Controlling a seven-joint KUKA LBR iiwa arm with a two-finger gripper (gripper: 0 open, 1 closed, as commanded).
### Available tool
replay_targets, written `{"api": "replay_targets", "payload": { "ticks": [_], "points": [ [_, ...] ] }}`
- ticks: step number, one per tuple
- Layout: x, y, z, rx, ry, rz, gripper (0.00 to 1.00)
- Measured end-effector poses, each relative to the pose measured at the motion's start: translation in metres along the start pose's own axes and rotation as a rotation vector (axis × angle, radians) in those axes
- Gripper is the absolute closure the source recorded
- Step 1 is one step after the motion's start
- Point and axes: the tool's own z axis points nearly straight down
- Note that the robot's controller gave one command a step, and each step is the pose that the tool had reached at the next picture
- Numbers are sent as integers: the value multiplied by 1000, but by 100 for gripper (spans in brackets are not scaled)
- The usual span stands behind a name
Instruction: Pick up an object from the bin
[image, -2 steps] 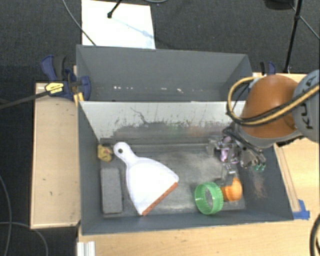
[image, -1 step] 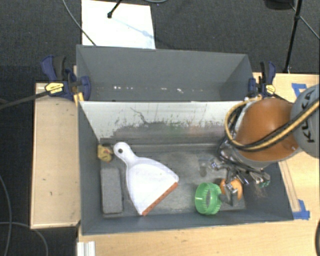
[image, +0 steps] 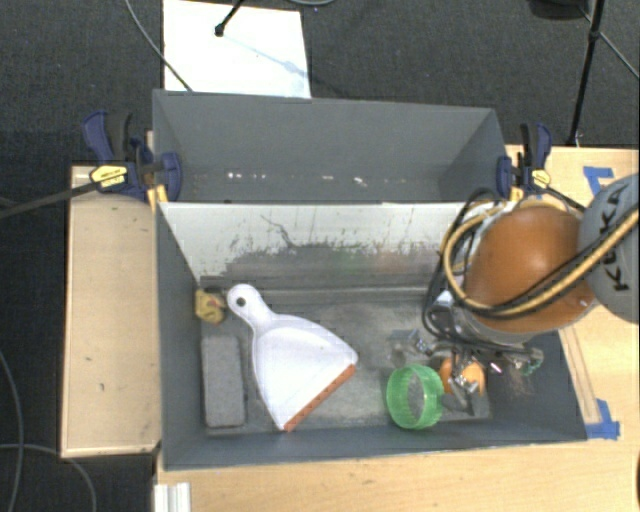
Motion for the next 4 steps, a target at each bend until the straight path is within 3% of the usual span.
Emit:
{"api": "replay_targets", "payload": {
  "ticks": [1,2,4],
  "points": [
    [-8,2,60,0,-2,-234,0],
    [-12,0,64,-1,-1,-326,100],
    [-12,-1,61,0,-2,-336,100]
  ]
}}
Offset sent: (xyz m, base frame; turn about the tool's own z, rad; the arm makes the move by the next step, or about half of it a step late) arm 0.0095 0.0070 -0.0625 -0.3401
